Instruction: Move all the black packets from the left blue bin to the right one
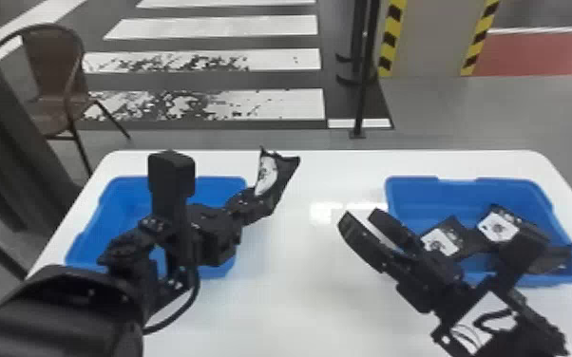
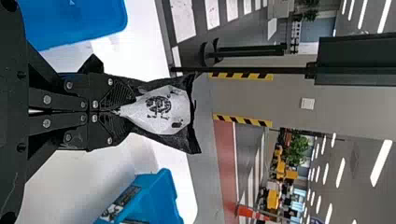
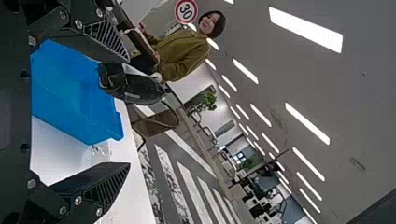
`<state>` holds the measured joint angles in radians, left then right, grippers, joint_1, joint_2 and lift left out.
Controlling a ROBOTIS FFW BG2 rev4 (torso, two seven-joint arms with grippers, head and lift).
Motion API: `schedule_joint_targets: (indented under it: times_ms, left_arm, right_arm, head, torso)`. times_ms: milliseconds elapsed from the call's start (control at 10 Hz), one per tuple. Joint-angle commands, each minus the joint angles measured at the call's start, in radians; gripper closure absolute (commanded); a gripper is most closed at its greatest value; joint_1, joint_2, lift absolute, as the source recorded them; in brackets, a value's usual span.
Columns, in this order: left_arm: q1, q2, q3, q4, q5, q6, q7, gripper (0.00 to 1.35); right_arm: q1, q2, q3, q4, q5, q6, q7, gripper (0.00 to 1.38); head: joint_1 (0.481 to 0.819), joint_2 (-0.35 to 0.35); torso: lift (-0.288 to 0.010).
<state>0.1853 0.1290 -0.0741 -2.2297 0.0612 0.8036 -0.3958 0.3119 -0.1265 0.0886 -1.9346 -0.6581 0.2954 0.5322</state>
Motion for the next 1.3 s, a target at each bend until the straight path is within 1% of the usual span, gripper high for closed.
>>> schedule_joint_targets:
  times_ms: [0,200,300,400,600,700,800,1000,1100,1200]
  left_arm:
    - [-0.004,0.0,-0.034,0.0,0.023,0.014,-0.005,1.21]
    - [-0.009,-0.002,-0.046,0.0,0.05,0.036,-0.006,1.21]
    - [-0.016,-0.003,-0.047,0.002,0.058,0.041,-0.006,1.21]
    - [-0.021,-0.003,-0.061,0.002,0.068,0.041,-0.006,1.21]
    - [-0.023,-0.006,-0.085,0.005,0.104,0.06,-0.006,1.21]
    - [-0.028,-0.009,-0.089,0.007,0.108,0.063,-0.006,1.21]
    - [-0.038,-0.005,-0.103,0.015,0.112,0.073,-0.006,1.21]
    - [-0.045,-0.005,-0.117,0.022,0.124,0.073,-0.008,1.21]
    - [-0.06,-0.003,-0.141,0.039,0.126,0.085,-0.009,1.21]
    - [-0.07,-0.005,-0.153,0.064,0.14,0.082,-0.012,1.21]
  right_arm:
    - [-0.052,-0.008,0.027,0.056,-0.034,0.004,0.0,0.25]
    - [-0.093,-0.013,0.045,0.09,-0.036,0.004,-0.015,0.25]
    - [-0.123,-0.018,0.059,0.127,-0.044,0.006,-0.02,0.24]
    - [-0.14,-0.024,0.061,0.137,-0.044,0.014,-0.024,0.24]
    - [-0.182,-0.024,0.063,0.174,-0.026,0.014,-0.046,0.24]
    - [-0.194,-0.025,0.063,0.174,-0.026,0.014,-0.052,0.24]
    - [-0.194,-0.027,0.067,0.164,-0.03,0.014,-0.052,0.24]
    - [-0.201,-0.024,0.079,0.161,-0.024,0.014,-0.066,0.24]
    - [-0.214,-0.019,0.079,0.181,-0.024,0.014,-0.077,0.39]
    - [-0.226,-0.021,0.077,0.201,-0.012,0.014,-0.078,1.07]
  head:
    - [0.695,0.068]
    - [0.695,0.05]
    - [0.695,0.048]
    - [0.695,0.043]
    - [0.695,0.026]
    - [0.695,0.017]
    - [0.695,0.003]
    - [0.695,-0.006]
    - [0.695,-0.009]
    - [0.695,-0.014]
  torso:
    - [-0.14]
    - [-0.14]
    - [-0.14]
    - [-0.14]
    - [-0.14]
    - [-0.14]
    - [-0.14]
    - [-0.14]
    - [-0.14]
    - [-0.14]
